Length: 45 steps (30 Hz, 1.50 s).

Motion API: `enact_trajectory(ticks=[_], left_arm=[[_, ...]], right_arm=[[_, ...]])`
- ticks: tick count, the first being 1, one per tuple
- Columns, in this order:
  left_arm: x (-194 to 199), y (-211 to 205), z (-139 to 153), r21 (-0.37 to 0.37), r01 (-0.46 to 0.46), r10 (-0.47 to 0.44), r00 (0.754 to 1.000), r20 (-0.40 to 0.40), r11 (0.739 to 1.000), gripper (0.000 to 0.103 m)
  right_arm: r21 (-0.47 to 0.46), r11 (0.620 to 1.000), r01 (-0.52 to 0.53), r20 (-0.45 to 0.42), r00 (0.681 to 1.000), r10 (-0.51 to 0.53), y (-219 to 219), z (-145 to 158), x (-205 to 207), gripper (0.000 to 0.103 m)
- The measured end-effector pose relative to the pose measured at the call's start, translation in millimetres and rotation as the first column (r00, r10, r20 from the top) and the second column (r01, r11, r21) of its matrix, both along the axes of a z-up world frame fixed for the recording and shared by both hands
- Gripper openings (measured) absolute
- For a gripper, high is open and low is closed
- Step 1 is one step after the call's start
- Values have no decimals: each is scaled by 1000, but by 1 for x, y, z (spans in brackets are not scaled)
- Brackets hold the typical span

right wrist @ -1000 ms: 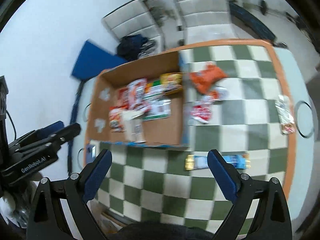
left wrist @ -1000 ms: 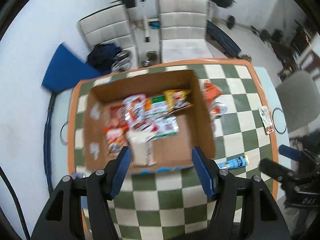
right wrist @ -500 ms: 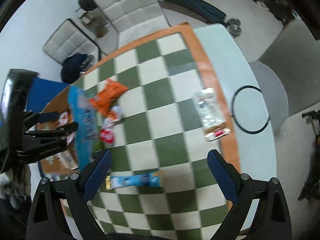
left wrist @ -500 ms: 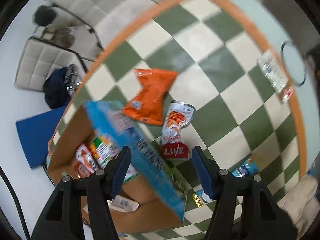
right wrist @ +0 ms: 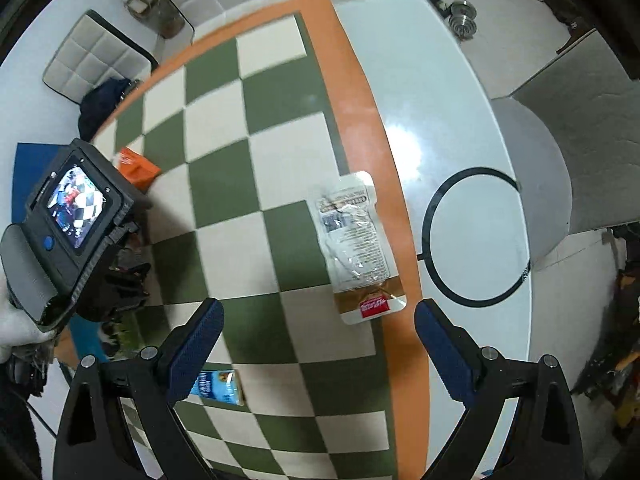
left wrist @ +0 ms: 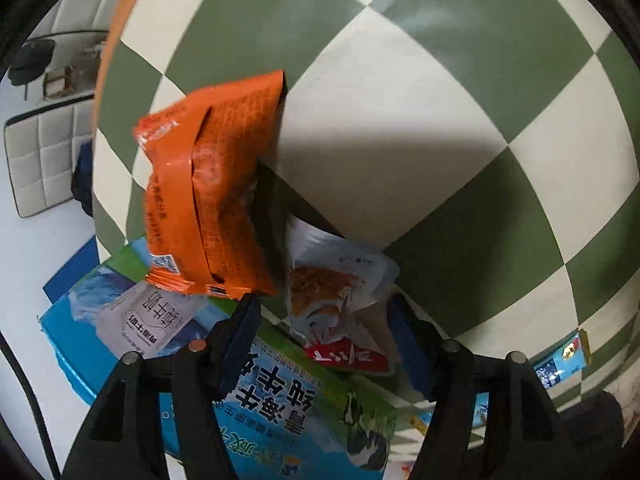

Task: Organize snacks
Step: 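Grasp the white-red sauce pouch with the left gripper while the right grasps the clear pouch, then carry both pouches into the cardboard box and open both grippers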

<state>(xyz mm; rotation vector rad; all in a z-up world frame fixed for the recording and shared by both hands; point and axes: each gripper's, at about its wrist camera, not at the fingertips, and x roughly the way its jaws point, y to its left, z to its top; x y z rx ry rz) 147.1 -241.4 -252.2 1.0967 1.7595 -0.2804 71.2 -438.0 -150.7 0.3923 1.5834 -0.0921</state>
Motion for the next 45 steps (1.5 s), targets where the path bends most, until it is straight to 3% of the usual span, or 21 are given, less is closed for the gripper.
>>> enact_trajectory(ticks=[2,4,6,8,11,15,19,22,30,36,45], left_arm=[[2,2,0,-8,-29,29,1000,-6,1000,64],[5,6,3,-31,-76,76,997,-14,997,58],[6,10,7,-69,-137,135,990,-38,988,38],[4,12,10,-100,-199,196,980,-40,975,31],[-1,12,14,-139,-245,243,970,-26,960,30],[-14,14,21,-203,-328,325,944,-50,922,30],[-24,12,30,-252,-376,372,926,-66,891,30],[-31,6,41,-282,-375,375,925,-57,883,30],[-43,-4,82,-367,-367,383,923,-31,855,30],[-35,21,121,-439,-363,390,920,-31,822,30],[-28,75,210,-569,-361,442,897,4,739,30]], right_arm=[[7,1000,3,-28,1000,-2,-5,-17,5,98],[10,1000,11,-54,998,-11,-10,-34,10,98],[10,1000,17,-73,997,-16,-12,-47,13,98],[10,1000,17,-93,996,-16,-14,-59,16,98],[-17,1000,-1,-117,993,-1,-11,-70,19,96],[-86,996,-40,-138,990,28,-3,-76,19,62],[-125,990,-64,-110,993,50,8,-74,12,58],[-117,992,-58,-93,995,47,15,-71,6,57],[-89,995,-39,-30,999,36,14,-46,-10,53],[-64,997,-38,17,999,39,22,-22,-17,52],[6,997,-83,157,984,81,76,65,-18,52]])
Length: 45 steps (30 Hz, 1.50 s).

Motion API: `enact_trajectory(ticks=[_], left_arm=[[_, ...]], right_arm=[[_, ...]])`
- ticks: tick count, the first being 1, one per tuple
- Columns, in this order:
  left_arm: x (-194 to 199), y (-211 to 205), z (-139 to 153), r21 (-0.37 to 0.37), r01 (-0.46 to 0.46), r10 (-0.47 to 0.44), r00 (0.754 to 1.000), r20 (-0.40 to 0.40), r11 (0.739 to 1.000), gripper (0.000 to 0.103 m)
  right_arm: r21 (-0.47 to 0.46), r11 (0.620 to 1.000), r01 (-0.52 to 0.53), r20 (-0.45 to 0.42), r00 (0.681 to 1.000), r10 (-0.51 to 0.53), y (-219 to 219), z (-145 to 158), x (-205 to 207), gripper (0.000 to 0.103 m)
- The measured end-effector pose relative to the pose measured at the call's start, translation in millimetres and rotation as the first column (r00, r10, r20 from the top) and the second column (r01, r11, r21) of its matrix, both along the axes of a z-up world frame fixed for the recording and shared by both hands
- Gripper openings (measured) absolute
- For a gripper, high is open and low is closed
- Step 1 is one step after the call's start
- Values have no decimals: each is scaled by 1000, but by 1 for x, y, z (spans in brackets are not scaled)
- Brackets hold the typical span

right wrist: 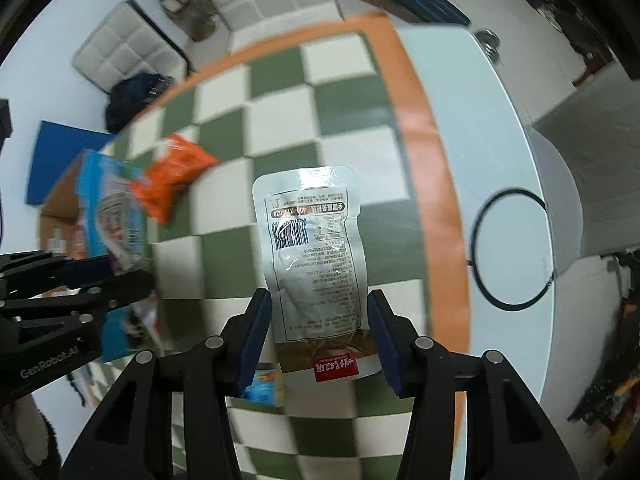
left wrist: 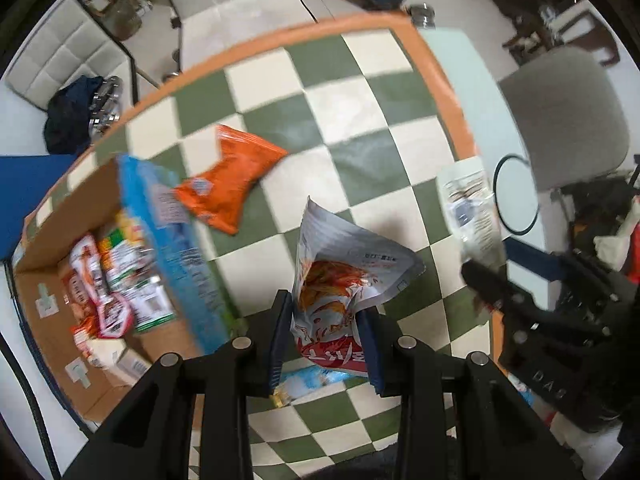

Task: Organize snacks
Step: 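Carry both pouches into the cardboard box and open both grippers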

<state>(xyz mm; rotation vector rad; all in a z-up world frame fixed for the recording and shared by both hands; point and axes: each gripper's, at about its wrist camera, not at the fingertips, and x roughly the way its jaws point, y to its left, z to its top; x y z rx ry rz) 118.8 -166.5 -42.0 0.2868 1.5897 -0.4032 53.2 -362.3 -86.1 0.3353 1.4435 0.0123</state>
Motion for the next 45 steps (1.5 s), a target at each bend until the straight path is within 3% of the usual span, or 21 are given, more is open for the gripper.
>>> enact_trajectory(ticks=[4,6,9,15,19,23,30,39,45], left_arm=[[-10,43,36,-29,-54,56,997,53,998,30],[-2,53,32,-28,-78,79,995,63,997,30],[-4,106,34,-17,-138,138,988,63,990,30],[4,189,10,13,-258,259,966,-13,966,30],[9,214,-16,14,-300,300,950,-86,954,30],[13,226,-44,2,-328,323,931,-169,945,30],[17,227,-78,3,-316,307,919,-250,949,30],[19,224,-93,-1,-292,279,917,-284,957,32],[19,222,-98,-2,-291,279,918,-281,957,36]], right_arm=[[57,997,-44,55,998,41,46,34,4,52],[75,995,-71,76,995,66,71,46,4,52],[117,986,-119,104,989,107,117,60,6,52],[196,965,-175,100,982,157,200,60,10,52],[203,962,-180,78,983,168,242,46,15,52],[185,968,-172,52,985,165,267,27,21,52],[158,975,-154,13,988,154,284,-2,31,52],[131,983,-133,-30,990,138,288,-30,35,52],[112,985,-131,-59,989,138,291,-39,39,59]])
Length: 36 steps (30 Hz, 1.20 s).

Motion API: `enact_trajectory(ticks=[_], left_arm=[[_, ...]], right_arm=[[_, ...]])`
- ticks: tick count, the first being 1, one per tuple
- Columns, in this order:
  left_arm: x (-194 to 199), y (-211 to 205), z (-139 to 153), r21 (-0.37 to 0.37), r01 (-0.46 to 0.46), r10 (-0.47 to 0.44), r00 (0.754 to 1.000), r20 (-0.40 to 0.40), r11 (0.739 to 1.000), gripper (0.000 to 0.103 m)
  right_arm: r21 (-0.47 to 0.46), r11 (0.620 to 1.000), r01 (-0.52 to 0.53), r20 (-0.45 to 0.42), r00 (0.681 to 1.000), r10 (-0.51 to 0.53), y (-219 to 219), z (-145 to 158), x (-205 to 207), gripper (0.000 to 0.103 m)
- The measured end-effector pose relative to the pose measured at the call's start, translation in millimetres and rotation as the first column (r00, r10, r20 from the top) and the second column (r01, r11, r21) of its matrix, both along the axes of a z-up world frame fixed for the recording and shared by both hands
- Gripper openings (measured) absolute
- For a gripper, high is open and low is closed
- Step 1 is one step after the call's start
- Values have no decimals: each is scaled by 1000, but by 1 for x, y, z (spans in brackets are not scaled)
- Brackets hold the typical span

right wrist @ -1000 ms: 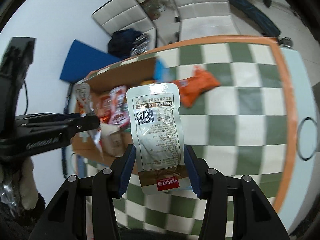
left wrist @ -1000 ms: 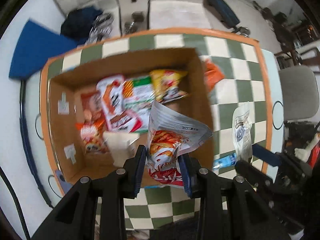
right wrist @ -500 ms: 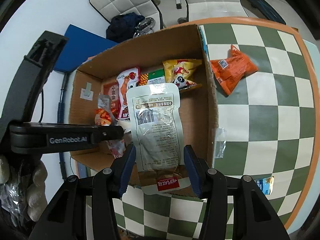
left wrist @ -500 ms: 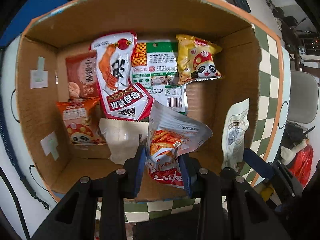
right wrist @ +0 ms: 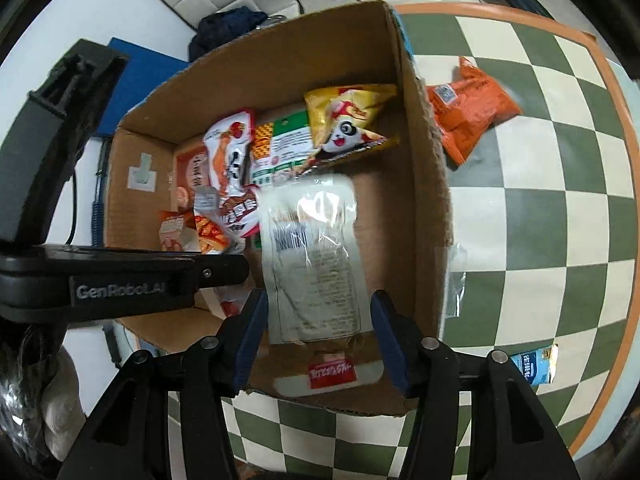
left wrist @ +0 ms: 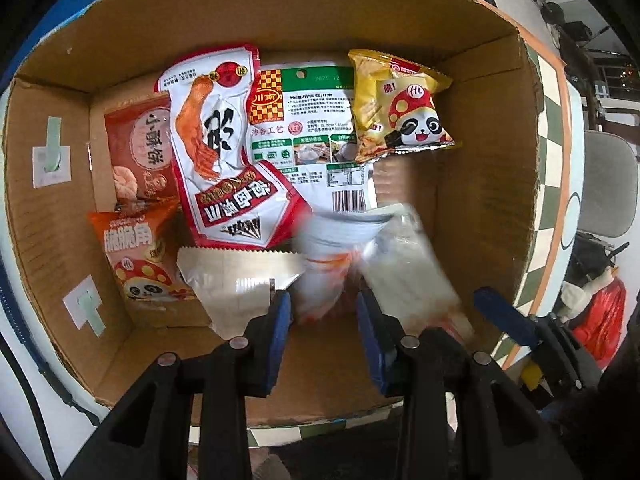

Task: Organize snacks
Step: 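Carry both pouches into the cardboard box and open both grippers, then lift both tools out of the box toward the last snacks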

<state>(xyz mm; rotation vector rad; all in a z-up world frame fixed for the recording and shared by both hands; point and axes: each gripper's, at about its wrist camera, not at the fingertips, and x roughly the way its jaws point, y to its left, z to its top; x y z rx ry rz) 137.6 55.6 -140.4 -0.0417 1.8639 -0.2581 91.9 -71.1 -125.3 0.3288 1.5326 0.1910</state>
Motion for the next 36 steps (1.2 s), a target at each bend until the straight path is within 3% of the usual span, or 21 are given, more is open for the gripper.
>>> enact_trajectory(ticks=[3,7,21,36], left_arm=[[1,1,1,-7,-3,3,1000,10,1000,48],[2,5,10,-6,-3,3,999,35,1000,52],[-24,28,57,14,-20,17,983,182,1000,52],[-85,47,128,43,-67,44,916,399,997,52]], right_arm=[[-14,1000,-5,-2,1000,5,1,-2,1,81],[-36,999,-21,2,1000,21,4,1,1,90],[-91,994,-57,57,996,62,1,37,-6,96],[-93,993,-77,181,979,93,0,110,-49,97]])
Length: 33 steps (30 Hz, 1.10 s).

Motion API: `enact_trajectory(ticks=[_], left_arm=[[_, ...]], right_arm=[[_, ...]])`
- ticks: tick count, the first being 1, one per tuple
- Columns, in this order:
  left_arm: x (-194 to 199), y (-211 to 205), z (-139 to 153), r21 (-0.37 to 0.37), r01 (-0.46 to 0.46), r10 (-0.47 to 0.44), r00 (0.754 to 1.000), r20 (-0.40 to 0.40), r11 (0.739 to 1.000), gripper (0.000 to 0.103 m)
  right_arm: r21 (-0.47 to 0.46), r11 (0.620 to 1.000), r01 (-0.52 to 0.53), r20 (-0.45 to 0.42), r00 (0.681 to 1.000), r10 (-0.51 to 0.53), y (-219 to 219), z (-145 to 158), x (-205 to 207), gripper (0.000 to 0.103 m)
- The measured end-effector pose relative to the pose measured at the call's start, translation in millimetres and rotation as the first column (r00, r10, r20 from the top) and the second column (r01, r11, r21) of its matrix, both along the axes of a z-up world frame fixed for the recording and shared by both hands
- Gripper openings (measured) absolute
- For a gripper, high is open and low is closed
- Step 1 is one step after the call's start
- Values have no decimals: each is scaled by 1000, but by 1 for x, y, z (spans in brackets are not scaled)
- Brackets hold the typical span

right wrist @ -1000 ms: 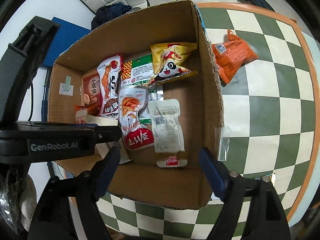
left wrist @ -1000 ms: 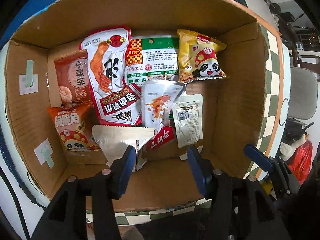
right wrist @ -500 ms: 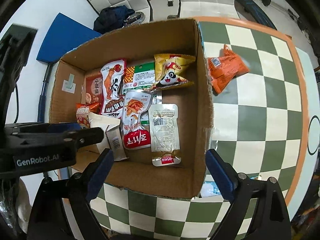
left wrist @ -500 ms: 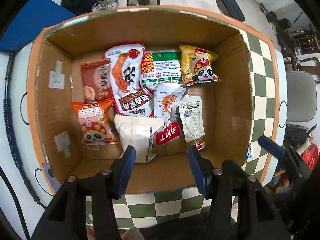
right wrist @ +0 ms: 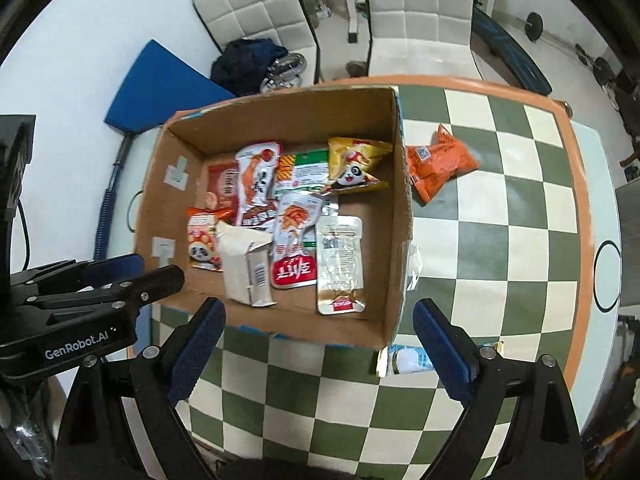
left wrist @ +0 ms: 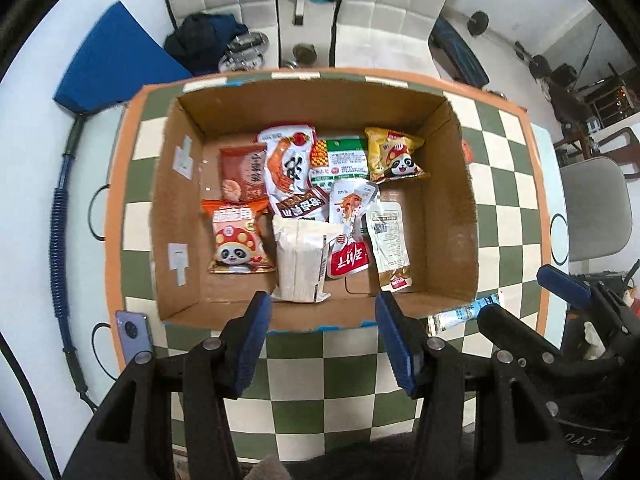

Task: Organize snacks
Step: 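Lift both tools out of the box toward the last snacks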

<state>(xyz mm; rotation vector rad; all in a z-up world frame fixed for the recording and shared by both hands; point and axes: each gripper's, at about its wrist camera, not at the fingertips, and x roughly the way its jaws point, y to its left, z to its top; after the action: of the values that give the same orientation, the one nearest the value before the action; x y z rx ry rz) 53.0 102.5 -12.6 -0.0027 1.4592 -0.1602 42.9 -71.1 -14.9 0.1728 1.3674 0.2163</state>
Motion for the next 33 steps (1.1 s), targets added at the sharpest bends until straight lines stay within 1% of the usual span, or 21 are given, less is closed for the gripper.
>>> enact_trajectory(ticks=[4,7,15,17,18,21,22,24,26,28,29,31,33], left_arm=[[-18,6,18,9,-10,9,999,51,1000,52],[-30,9,29,21,-18,16,996,83,1000,52],[-51,12,47,17,-30,28,992,123,999,52],[-55,8,50,12,-29,28,991,129,999,52],[-56,5,51,19,-27,24,990,135,999,52],[-59,-11,55,76,-15,0,982,187,997,52],[-58,-18,55,116,-10,-15,977,214,993,52],[-54,-35,54,191,4,-56,963,264,982,52],[-47,-49,49,233,19,-86,955,283,972,52],[-36,-63,40,249,46,-116,954,276,967,52],[-32,-69,35,258,59,-130,955,268,964,52],[-23,-87,26,272,95,-168,951,258,958,52],[-16,-103,19,300,125,-204,946,250,946,52]], right_arm=[[13,1000,-9,33,999,9,1,19,-17,97],[12,1000,-14,50,999,14,1,27,-27,97],[31,999,-18,80,997,15,-2,47,-51,97],[49,999,-14,82,997,10,-4,49,-54,97],[74,997,-4,77,997,-1,-8,49,-55,97],[156,987,49,50,997,-58,-27,46,-57,97],[185,978,92,31,995,-99,-41,41,-59,97],[210,964,166,-8,986,-168,-65,29,-62,97],[222,936,272,-78,962,-261,-98,6,-67,97],[234,902,362,-144,931,-336,-126,-19,-71,97],[224,875,430,-190,900,-393,-144,-39,-75,97],[218,833,508,-255,854,-454,-166,-68,-78,97],[206,778,594,-337,789,-513,-183,-106,-83,97]])
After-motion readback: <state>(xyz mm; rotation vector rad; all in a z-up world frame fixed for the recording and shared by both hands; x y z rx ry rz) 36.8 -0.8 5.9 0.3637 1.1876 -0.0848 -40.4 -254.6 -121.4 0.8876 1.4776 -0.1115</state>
